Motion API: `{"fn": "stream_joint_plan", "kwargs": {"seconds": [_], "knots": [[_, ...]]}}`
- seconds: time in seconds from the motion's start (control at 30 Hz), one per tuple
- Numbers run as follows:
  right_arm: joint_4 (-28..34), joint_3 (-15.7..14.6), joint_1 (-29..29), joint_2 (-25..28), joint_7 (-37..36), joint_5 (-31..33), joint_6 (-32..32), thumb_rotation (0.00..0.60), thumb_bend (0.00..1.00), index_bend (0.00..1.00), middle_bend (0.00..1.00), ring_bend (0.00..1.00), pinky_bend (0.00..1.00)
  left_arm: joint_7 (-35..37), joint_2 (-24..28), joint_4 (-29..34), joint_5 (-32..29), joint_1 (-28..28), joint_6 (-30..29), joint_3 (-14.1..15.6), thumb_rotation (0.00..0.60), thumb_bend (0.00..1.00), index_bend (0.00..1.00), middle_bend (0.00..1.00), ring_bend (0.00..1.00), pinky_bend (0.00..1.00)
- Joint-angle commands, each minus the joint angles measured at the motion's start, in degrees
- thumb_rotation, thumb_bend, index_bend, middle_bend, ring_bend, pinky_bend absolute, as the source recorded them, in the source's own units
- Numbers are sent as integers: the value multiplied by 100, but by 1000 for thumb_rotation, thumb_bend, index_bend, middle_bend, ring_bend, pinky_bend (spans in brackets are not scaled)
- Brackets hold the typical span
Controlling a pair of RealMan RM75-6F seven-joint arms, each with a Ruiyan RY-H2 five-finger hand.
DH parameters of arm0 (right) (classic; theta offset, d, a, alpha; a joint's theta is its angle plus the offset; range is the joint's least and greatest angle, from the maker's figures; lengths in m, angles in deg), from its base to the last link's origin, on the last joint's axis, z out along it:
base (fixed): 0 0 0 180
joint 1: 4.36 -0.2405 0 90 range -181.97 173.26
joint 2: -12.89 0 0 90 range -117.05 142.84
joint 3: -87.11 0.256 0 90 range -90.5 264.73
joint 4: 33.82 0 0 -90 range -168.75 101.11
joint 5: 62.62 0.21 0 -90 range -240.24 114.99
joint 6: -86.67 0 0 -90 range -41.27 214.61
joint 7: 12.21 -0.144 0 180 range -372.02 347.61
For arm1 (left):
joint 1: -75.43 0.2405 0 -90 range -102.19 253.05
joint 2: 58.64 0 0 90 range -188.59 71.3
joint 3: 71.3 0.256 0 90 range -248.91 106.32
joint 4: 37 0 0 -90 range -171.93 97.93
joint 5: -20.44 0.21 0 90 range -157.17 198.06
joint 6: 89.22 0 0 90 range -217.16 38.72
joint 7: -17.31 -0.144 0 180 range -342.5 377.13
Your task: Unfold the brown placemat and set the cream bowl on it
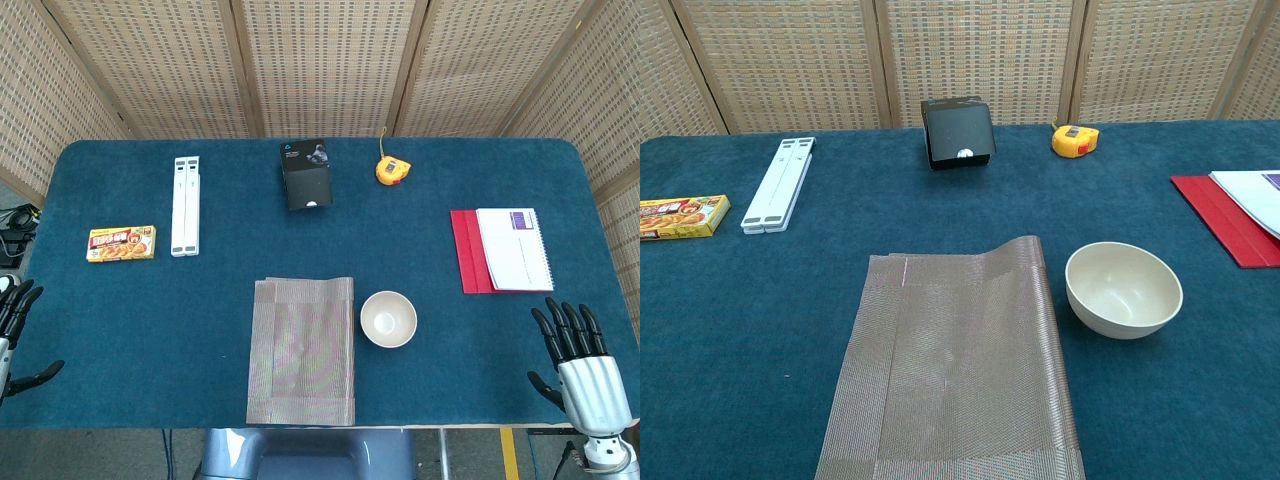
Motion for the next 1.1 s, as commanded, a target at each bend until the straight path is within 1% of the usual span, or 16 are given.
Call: {"fn": "stream_joint_plan", "kwargs": {"seconds": [0.03,0.23,0.33,0.47,0.53,0.6,0.77,0.87,1.03,1.1], "knots": [[22,-18,-4,19,12,-2,-31,600,0,47,0,0,0,-3,-2,-1,-2,2,0,-2,600,0,0,0,0,0],[55,-48,-29,21,43,5,-136,600,0,47,0,0,0,-39,-15,5,-10,-21,48,-11,600,0,0,0,0,0],[54,-39,-164,-66,156,17,-395,600,0,50,0,0,0,-88,-21,30,-35,-42,82,-31,600,0,0,0,0,0],[-50,-45,-537,-241,373,-26,-1040,600,0,74,0,0,0,-107,-25,58,-68,-32,65,-52,600,0,0,0,0,0],[5,-72,-807,-298,470,-60,-1513,600,0,88,0,0,0,-145,-27,85,-109,-61,136,-62,600,0,0,0,0,0],[78,-104,-969,-311,546,-95,-1791,600,0,105,0,0,0,-204,-39,98,-138,-81,175,-79,600,0,0,0,0,0],[243,-174,-1286,-397,787,-278,-2220,600,0,157,0,0,0,-336,-81,130,-262,-154,305,-143,600,0,0,0,0,0],[354,-181,-1461,-479,786,-352,-2393,600,8,189,0,0,0,-429,-118,120,-380,-217,456,-175,600,0,0,0,0,0],[379,-144,-1693,-603,956,-330,-2709,600,146,215,0,0,0,-514,-151,134,-554,-306,644,-235,600,0,0,0,0,0],[383,-90,-1884,-701,1098,-249,-3017,600,192,225,0,0,0,-593,-179,152,-645,-346,719,-271,600,0,0,0,0,0]]}}
